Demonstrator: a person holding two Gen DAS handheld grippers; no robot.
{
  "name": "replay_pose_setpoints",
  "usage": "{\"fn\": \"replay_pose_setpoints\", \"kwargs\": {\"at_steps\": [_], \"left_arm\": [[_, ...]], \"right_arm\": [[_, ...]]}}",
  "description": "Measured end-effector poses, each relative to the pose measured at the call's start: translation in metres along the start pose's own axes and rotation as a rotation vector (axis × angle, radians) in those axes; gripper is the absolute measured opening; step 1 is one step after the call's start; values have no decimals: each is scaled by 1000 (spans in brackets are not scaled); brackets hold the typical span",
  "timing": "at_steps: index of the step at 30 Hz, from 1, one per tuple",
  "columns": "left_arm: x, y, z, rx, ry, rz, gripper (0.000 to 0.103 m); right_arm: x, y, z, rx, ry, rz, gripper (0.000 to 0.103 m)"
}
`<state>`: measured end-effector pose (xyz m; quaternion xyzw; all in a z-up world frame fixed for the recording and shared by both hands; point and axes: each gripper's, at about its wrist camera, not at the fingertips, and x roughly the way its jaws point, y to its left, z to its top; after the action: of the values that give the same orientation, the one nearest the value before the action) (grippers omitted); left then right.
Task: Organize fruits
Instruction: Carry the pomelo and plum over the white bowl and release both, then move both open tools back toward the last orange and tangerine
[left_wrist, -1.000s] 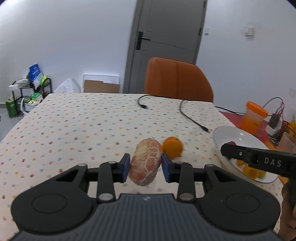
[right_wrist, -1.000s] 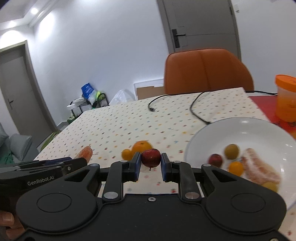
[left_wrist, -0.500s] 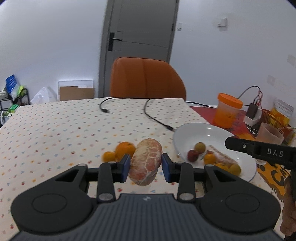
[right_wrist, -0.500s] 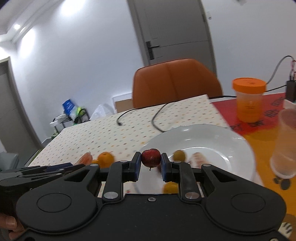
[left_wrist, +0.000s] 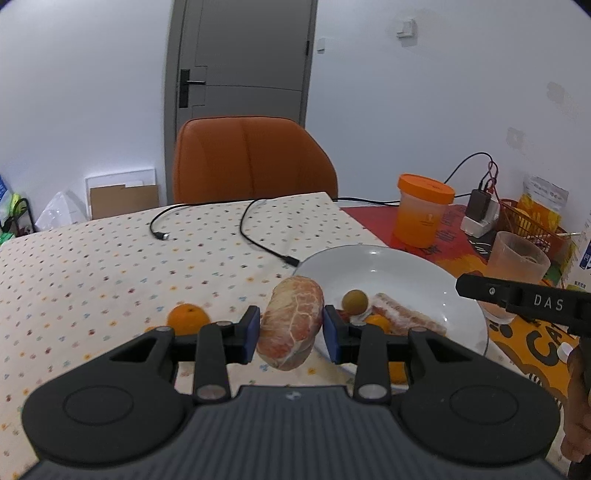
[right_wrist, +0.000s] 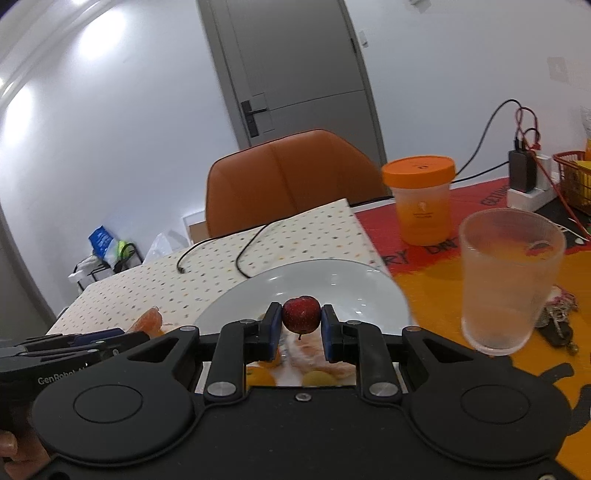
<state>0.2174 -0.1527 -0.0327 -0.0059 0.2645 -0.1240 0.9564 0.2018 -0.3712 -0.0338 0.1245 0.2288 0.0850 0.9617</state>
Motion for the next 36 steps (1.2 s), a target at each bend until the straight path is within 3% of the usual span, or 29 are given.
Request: {"fn": "replay_pose_setpoints", "kwargs": {"at_steps": [14, 25, 30, 36], "left_arm": [[26, -29, 7, 48, 32, -28, 38], [23, -17, 5, 30, 50, 29, 41], [16, -10, 2, 18, 50, 49, 49], [5, -2, -2, 2, 37, 79, 72]], "right_arm": [[10, -36, 2, 56, -16, -32, 21], [13, -43, 1, 67, -22, -33, 22], [11, -42, 1, 73, -44, -36, 41], [5, -34, -3, 64, -37, -28, 50]]}}
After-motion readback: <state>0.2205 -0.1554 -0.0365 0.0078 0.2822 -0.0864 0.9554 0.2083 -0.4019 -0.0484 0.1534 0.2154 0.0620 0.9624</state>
